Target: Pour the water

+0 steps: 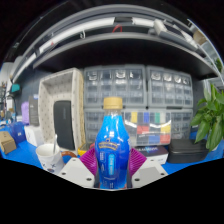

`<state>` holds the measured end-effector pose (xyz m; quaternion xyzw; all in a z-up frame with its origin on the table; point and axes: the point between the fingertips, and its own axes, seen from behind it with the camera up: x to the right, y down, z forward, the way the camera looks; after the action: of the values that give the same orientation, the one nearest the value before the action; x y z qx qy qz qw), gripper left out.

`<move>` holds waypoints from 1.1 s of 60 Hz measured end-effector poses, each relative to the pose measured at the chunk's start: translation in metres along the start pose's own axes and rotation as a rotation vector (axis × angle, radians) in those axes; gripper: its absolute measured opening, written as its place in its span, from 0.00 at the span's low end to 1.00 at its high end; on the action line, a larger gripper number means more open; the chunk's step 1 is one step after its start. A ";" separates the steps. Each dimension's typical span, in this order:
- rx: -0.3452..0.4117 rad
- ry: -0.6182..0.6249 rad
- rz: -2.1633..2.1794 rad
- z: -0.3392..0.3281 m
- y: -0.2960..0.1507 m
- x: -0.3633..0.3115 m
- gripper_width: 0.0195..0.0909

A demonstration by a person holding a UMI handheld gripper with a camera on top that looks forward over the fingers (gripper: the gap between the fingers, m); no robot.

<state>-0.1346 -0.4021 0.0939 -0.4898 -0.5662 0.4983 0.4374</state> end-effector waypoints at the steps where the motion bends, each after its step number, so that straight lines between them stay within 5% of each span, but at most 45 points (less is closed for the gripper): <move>1: 0.010 -0.002 0.001 -0.001 0.000 0.000 0.26; 8: 0.018 -0.008 -0.023 -0.005 0.002 -0.002 0.26; 20: 0.003 -0.011 0.014 -0.006 0.002 0.000 0.46; 26: -0.069 0.013 0.057 -0.011 0.013 0.004 0.93; 66: -0.204 0.132 -0.004 -0.180 0.037 -0.032 0.93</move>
<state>0.0515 -0.4084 0.0789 -0.5624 -0.5849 0.4039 0.4225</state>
